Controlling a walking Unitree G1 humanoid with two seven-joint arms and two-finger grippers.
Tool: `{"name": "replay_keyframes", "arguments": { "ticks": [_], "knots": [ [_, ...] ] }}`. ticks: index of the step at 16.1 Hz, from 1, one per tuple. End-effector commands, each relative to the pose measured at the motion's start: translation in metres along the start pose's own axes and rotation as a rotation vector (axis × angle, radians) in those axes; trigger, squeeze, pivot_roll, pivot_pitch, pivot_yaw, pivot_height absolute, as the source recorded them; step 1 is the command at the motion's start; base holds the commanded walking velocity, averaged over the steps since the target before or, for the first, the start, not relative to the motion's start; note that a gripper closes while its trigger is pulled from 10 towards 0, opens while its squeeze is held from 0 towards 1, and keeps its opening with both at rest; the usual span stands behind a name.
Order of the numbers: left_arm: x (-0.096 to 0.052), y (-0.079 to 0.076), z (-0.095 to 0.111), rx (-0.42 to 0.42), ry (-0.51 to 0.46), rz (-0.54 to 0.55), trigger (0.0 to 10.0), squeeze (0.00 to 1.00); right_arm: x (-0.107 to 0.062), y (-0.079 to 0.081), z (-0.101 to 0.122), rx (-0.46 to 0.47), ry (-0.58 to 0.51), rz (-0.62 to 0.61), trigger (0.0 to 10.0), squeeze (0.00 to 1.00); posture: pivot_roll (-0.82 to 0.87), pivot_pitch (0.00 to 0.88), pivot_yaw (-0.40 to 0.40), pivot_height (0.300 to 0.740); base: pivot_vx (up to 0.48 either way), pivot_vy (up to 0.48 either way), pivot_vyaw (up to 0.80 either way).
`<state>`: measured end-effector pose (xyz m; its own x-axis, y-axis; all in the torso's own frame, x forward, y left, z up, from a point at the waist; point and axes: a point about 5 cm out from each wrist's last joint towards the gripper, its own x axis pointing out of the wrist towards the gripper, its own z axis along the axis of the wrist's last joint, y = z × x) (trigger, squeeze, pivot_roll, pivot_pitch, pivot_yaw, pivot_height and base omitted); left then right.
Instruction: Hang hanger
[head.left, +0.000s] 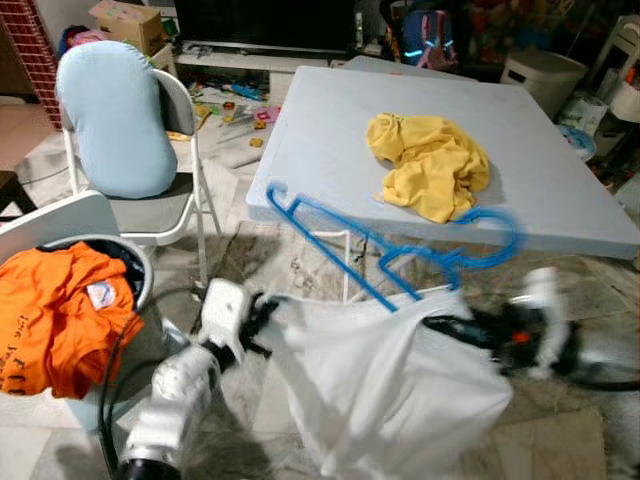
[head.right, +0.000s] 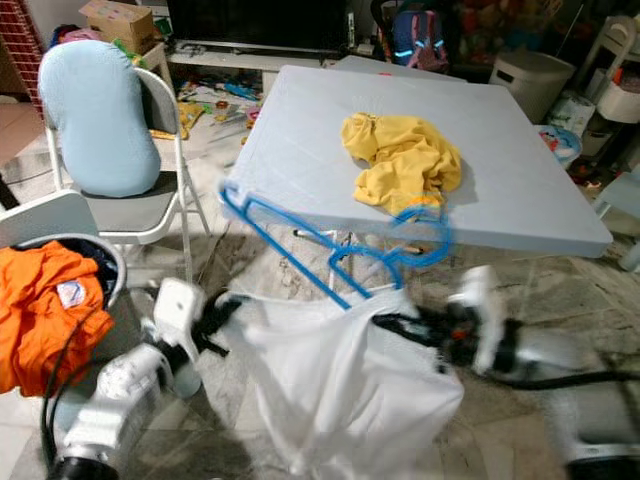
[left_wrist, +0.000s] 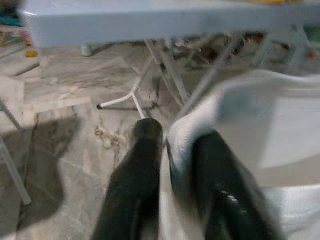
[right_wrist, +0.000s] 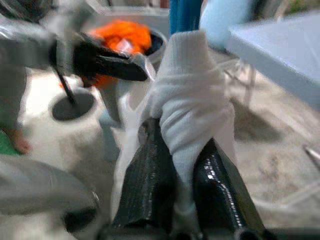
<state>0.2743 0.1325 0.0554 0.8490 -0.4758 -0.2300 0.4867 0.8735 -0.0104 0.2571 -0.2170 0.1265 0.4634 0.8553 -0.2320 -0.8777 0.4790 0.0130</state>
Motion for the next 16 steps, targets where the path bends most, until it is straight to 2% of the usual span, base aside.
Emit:
{"name": "replay_keyframes", "arguments": {
  "ticks": [1,3,5,6,8,9,10,12,14,16],
  "knots": [
    [0.002,-0.017,-0.007,0.052,0.02,-0.057,10.0,1.0,0.009,-0.004,-0.002,-0.072,0.059,-0.055,10.0,0.0,0.03,0.03,-0.046,0.74,0.0,0.0,0.0],
    [-0.001,-0.033,-0.015,0.111,0.042,-0.142,10.0,1.0,0.017,-0.013,-0.019,-0.118,0.181,-0.146,10.0,0.0,0.03,0.035,-0.049,0.74,0.0,0.0,0.0],
    [-0.003,-0.036,-0.017,0.136,0.039,-0.172,10.0,1.0,0.023,-0.02,-0.026,-0.172,0.227,-0.205,10.0,0.0,0.03,0.037,-0.052,0.74,0.0,0.0,0.0],
    [-0.003,-0.034,-0.016,0.136,0.026,-0.154,10.0,1.0,0.027,-0.024,-0.03,-0.194,0.264,-0.247,10.0,0.0,0.04,0.037,-0.054,0.74,0.0,0.0,0.0],
    [-0.003,-0.02,-0.012,0.159,-0.019,-0.048,10.0,1.0,0.033,-0.025,-0.035,-0.247,0.289,-0.287,10.0,0.0,0.04,0.036,-0.054,0.74,0.0,0.0,0.0],
    [-0.004,-0.01,-0.006,0.176,-0.06,0.019,10.0,1.0,0.033,-0.024,-0.041,-0.331,0.332,-0.268,10.0,0.0,0.04,0.036,-0.053,0.74,0.0,0.0,0.0],
    [-0.005,-0.009,-0.004,0.193,-0.066,0.011,10.0,1.0,0.031,-0.025,-0.043,-0.361,0.354,-0.261,10.0,0.0,0.04,0.036,-0.053,0.74,0.0,0.0,0.0],
    [-0.006,-0.012,0.001,0.262,-0.071,-0.065,10.0,1.0,0.02,-0.026,-0.047,-0.429,0.422,-0.208,10.0,0.0,0.04,0.035,-0.048,0.74,0.0,0.0,0.0],
    [-0.007,-0.021,0.002,0.333,-0.078,-0.19,10.0,1.0,0.01,-0.03,-0.046,-0.475,0.473,-0.134,10.0,0.0,0.03,0.033,-0.041,0.74,0.0,0.0,0.0],
    [-0.009,-0.027,0.002,0.353,-0.086,-0.273,10.0,1.0,0.007,-0.031,-0.045,-0.496,0.486,-0.08,10.0,0.0,0.03,0.031,-0.04,0.74,0.0,0.0,0.0]
  ]
}}
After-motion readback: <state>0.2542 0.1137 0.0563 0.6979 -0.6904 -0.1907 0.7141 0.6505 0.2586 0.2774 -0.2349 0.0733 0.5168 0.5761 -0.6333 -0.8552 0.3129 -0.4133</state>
